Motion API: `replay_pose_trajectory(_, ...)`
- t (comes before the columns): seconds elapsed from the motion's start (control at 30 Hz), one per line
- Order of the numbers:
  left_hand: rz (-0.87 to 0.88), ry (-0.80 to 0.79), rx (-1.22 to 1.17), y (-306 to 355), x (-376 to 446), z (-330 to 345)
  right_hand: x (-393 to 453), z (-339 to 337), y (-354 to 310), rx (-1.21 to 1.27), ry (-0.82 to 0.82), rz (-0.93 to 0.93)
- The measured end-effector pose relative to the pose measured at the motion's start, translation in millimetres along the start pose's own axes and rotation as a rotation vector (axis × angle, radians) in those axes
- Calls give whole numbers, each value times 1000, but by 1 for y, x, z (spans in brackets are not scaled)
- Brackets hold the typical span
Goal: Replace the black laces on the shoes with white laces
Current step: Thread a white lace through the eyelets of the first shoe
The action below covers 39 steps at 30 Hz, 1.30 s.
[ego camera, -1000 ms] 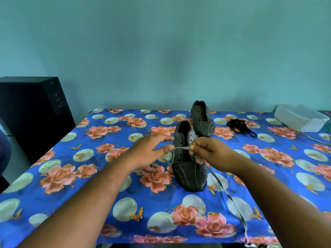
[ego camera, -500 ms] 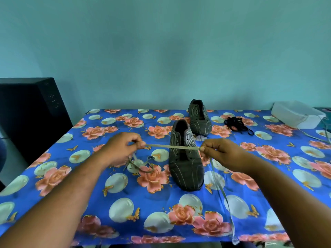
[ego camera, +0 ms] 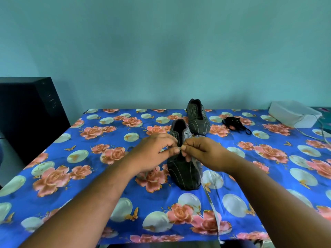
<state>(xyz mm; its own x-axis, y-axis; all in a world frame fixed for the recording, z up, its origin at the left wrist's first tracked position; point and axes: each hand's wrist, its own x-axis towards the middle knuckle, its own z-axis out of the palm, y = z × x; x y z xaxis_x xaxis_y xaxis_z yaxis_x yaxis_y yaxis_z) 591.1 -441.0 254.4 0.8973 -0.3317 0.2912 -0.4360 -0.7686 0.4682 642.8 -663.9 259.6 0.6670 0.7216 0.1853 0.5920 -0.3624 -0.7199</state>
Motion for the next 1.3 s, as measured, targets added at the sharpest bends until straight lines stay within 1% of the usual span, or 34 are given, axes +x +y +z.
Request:
replay_pose_trajectory(0.1,8,62,-3,-8,0,-2,-1,-3,-1,-9,-17,-5)
replay_pose_trajectory(0.17,-26,89,17,-17,-4,-9,-4,-8,5,-30,-19,15)
replay_pose_trajectory(0.3,-223,102,1,-58,-25,-33,-19,-30,25,8,40,80)
replay_pose_trajectory(0.37,-304,109,-2,-76,-36,-41,-27,-37,29,-15,71,87)
replay_pose_trajectory(0.43,-369,96,-47,-82,-40,-41,-30,-38,30,-35,95,81)
replay_pose_trajectory(0.5,-401,86,-111,-74,-36,-35,-27,-33,31,-29,114,68)
replay_pose_trajectory(0.57,-363,80,-48,-59,-27,-26,-23,-28,29,-10,113,52)
replay_pose_trajectory(0.67,-176,72,44,-25,-13,-13,-16,-22,22,-1,73,27)
replay_pose_trajectory(0.73,-78,19,21,-4,-2,-3,-13,-16,14,2,53,-3)
replay_pose_trajectory(0.8,-29,-1,-30,7,8,6,-10,-13,7,-5,48,-22)
replay_pose_trajectory(0.97,24,88,-131,3,12,8,-13,-19,5,-32,56,-45)
replay_pose_trajectory(1.03,3,92,-115,-4,8,0,-19,-24,10,-34,66,-21)
replay_pose_trajectory(1.17,-178,83,-98,-41,-11,-23,-34,-38,23,-63,108,57)
replay_pose_trajectory(1.3,-275,89,-135,-59,-26,-33,-39,-39,27,-49,151,82)
